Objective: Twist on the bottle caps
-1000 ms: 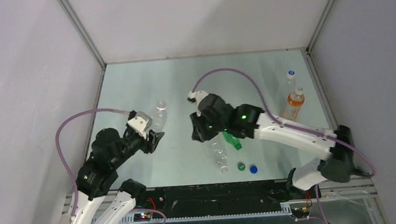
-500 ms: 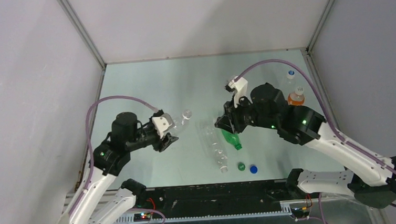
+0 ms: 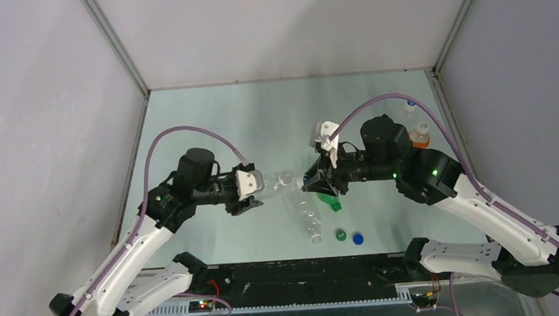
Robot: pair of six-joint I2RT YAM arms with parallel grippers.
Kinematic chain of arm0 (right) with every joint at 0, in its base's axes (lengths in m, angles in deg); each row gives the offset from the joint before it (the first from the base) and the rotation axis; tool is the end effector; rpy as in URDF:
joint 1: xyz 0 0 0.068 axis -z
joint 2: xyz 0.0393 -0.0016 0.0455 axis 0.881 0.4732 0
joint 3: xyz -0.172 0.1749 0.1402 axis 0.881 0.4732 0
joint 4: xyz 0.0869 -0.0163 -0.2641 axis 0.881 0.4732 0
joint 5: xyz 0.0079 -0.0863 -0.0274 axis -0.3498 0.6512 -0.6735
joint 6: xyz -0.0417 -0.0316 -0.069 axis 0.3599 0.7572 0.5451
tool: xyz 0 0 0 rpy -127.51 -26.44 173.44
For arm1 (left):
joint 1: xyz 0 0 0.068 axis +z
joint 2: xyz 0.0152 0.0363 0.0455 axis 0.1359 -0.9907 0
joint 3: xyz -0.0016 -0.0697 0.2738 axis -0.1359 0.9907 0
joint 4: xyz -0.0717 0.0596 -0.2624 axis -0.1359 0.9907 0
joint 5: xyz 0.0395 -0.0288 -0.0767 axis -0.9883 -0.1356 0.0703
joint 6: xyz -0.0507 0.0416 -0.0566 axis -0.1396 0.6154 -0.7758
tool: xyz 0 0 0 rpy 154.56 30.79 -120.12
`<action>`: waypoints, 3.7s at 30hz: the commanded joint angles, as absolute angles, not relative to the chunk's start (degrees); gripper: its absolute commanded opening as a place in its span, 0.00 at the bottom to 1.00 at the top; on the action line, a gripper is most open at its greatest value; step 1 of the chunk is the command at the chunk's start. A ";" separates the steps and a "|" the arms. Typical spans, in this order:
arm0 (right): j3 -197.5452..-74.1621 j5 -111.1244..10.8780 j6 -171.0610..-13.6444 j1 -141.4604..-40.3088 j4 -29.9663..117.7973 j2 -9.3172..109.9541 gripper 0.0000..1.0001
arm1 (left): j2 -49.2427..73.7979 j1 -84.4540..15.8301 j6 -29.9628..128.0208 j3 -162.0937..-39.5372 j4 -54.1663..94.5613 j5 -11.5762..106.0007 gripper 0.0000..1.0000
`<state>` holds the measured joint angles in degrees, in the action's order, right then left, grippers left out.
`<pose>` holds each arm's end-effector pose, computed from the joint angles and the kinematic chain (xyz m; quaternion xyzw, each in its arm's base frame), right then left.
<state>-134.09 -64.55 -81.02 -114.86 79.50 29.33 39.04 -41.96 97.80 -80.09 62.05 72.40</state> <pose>0.1322 0.2241 0.4168 -0.4864 0.6634 0.3697 0.4322 0.1492 -0.1524 0.3091 0.6041 0.6212 -0.2461 0.4344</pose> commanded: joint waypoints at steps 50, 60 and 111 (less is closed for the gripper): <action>-132.19 -87.69 -39.53 -114.03 83.95 33.91 0.00 | 32.50 -46.73 102.31 -90.76 68.17 88.26 0.38; -132.20 -87.47 -40.21 -113.88 83.22 34.78 0.00 | 32.30 -49.22 99.19 -89.89 62.90 83.13 0.38; -132.27 -46.93 -136.08 -113.93 82.33 41.83 0.10 | 38.54 -60.88 84.87 -68.18 14.91 41.58 0.26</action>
